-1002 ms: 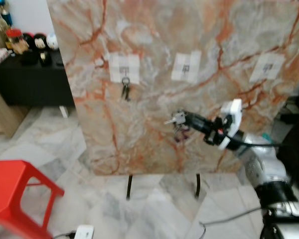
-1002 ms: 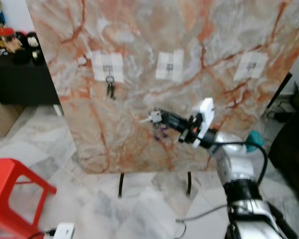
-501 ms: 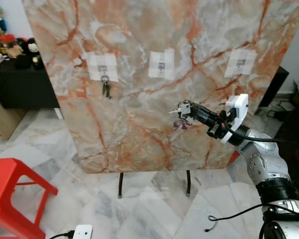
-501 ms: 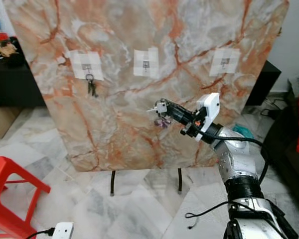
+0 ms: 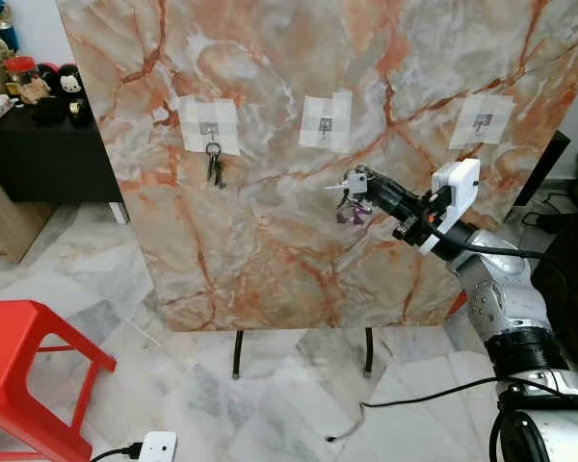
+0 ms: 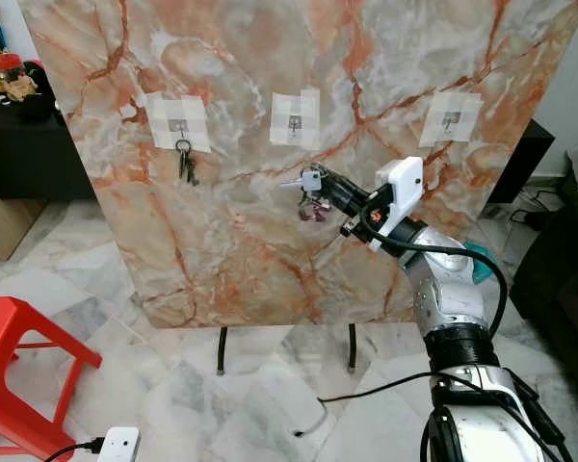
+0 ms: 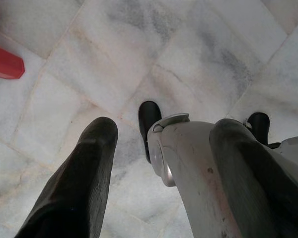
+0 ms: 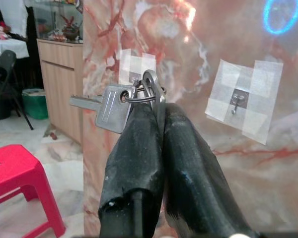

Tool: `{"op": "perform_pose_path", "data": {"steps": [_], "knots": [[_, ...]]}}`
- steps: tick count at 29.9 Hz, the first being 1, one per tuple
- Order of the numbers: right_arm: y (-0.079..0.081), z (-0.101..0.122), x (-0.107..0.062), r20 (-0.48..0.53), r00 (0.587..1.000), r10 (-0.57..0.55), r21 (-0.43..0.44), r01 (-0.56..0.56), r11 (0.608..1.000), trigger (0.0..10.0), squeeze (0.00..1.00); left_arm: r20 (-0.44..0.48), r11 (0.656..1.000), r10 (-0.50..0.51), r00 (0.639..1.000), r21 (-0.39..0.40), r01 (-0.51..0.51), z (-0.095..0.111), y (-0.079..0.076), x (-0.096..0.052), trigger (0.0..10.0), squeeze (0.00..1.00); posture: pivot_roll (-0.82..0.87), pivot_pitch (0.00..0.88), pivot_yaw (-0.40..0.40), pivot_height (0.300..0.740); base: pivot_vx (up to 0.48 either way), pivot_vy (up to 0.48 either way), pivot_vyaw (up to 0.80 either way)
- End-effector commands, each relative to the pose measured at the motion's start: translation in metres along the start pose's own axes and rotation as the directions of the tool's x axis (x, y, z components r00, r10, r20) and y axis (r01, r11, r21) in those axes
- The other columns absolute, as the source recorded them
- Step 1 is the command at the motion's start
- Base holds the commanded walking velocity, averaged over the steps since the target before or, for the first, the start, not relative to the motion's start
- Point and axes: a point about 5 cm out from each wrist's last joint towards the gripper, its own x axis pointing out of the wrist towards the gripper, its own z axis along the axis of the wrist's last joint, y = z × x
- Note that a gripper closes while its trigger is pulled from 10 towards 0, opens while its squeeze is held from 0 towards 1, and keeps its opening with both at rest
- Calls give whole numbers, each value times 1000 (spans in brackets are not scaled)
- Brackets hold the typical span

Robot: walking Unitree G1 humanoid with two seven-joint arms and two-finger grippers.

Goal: Hang keys on a hook

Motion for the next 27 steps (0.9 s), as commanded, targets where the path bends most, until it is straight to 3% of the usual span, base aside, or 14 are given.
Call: {"op": "perform_pose_path", "data": {"steps": [1,7,27], "knots": [[-2,8,4,23,1000,-10,-25,11,1000,10000,0,-15,1000,-5,1000,-8,5,-5,0,-1,10000,0,13,0,-54,740,0,0,0],[0,7,6,29,1000,-6,-24,7,1000,10000,0,-22,1000,-2,1000,-11,2,-8,2,-2,10000,0,13,0,-57,740,0,0,0],[0,11,12,63,998,-18,-35,20,999,10000,0,-18,1000,-8,1000,-7,8,-6,-3,-1,10000,0,21,0,-57,740,298,0,0]]}}
